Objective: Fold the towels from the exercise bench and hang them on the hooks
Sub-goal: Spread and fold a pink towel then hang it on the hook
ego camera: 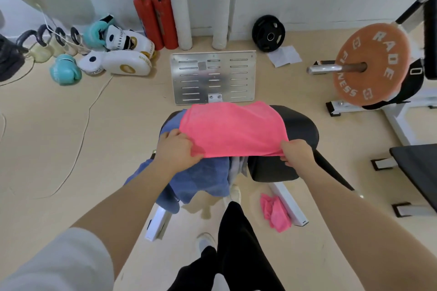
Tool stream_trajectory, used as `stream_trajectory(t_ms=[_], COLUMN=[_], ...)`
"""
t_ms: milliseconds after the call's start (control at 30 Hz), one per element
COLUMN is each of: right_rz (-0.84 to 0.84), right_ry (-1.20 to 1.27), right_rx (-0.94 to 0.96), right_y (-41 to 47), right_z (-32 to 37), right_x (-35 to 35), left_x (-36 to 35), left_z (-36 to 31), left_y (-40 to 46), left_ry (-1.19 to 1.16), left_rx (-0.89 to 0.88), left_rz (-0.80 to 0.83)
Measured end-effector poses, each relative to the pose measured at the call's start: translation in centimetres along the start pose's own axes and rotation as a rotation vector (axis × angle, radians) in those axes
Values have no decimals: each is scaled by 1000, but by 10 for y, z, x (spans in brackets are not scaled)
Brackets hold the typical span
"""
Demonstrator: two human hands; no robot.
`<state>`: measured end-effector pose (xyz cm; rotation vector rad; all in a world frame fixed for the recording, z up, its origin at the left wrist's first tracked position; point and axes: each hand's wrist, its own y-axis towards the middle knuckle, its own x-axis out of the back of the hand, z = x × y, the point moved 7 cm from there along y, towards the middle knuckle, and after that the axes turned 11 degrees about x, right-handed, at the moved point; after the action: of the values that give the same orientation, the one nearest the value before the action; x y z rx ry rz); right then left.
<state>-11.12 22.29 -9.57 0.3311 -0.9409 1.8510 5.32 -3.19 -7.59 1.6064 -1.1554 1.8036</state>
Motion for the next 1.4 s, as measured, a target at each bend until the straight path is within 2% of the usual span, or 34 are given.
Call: stream_trajectory(t_ms=[67, 133, 200, 300, 367, 467, 533, 600, 667, 733, 767, 800, 900, 967, 1133, 1200, 1300, 1333, 1400], right_rz=[-22, -42, -55, -50, -68, -107, -78, 34, 215, 441, 530, 581, 555, 551, 232, 219, 190, 172, 143], right_ry=[6, 25, 30, 25, 11, -55, -74, -179, -313, -462, -545, -565, -633, -583, -637, -660, -657, -659, -686], right_rx=[55, 77, 78, 111, 216, 473, 630, 803, 967, 1050, 1077, 1064, 1083, 1071, 929, 879, 859, 848, 836], right_y=[0, 2, 6, 9, 12, 8, 0, -20, -43, -56, -61, -63, -63, -61, -36, -32, -30, -31, -32], right_z=[2, 0, -1, 9, 34, 94, 134, 167, 184, 175, 166, 156, 140, 131, 108, 101, 97, 98, 100], right_x=[2, 1, -1, -5, -8, -18, -37, -68, -108, -151, -168, -178, -180, -172, -129, -124, -126, -126, -127], left_x=[9, 10, 0, -18, -24, -30, -22, -12, -10, -16, -21, -27, -37, -38, -24, -6, 22, 23, 6], left_z=[-14, -34, -52, -61, -60, -52, -45, -29, -6, 19, 29, 36, 39, 35, 30, 18, 6, 10, 30], left_y=[3, 5, 9, 20, 27, 32, 28, 21, 15, 9, 7, 7, 6, 11, 25, 26, 19, 15, 4], left_ry=[35, 54, 64, 91, 107, 35, -198, -599, -1123, -1643, -1790, -1835, -1663, -1512, -1122, -1234, -1698, -1715, -1508], left_rx=[17, -57, -137, -141, -133, -139, -121, -35, 158, 423, 530, 597, 646, 632, 573, 493, 353, 346, 435], left_rz=[-20, -63, -5, 129, 157, 165, 191, 279, 373, 405, 414, 438, 501, 464, 252, 219, 180, 137, 56])
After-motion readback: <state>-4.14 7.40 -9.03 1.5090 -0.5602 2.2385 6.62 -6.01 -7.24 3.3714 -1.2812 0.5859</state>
